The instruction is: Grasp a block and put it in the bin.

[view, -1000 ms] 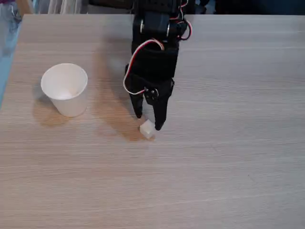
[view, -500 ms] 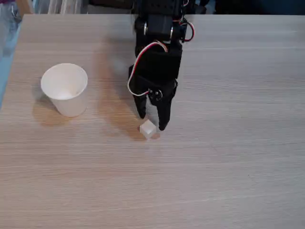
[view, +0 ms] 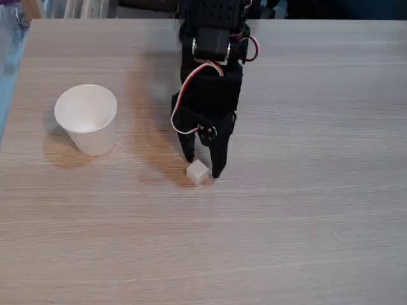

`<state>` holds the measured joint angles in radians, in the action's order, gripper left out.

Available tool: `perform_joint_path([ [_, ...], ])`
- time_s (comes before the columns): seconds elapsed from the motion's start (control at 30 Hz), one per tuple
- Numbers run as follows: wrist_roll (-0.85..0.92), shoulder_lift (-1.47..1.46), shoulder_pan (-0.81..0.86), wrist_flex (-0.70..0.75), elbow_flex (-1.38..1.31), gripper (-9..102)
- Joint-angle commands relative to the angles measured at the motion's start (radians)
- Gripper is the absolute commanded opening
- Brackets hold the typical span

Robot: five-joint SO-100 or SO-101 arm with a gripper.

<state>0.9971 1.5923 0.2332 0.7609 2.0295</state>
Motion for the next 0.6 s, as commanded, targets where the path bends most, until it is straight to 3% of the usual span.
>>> perform_joint_path([
  [0.0,0.012,-0.005,0.003,-0.014,-0.038,29],
  [0.57,0.038,-0.034,0.005,-0.044,-0.061,27],
])
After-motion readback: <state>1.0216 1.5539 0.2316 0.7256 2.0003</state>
